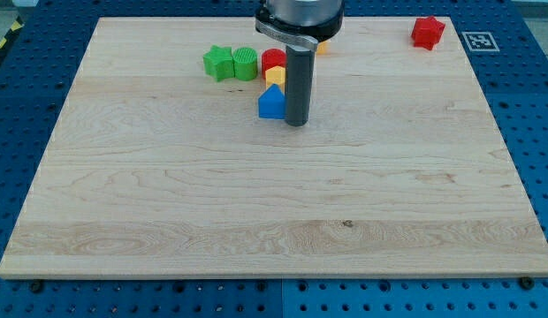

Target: Push the blue cube and the yellow heart to the right

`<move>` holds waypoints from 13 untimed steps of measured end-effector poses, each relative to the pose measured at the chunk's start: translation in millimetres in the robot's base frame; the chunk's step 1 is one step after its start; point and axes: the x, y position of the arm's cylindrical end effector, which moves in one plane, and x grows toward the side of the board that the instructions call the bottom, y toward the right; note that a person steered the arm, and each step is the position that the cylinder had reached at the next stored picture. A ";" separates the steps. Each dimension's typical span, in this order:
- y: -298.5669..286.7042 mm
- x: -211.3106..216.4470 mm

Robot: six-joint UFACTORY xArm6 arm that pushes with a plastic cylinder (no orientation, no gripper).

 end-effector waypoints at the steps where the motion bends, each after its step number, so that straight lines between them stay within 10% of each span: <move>1: 2.1 18.2; 7: 143.5 67.0; 13: 134.9 -139.5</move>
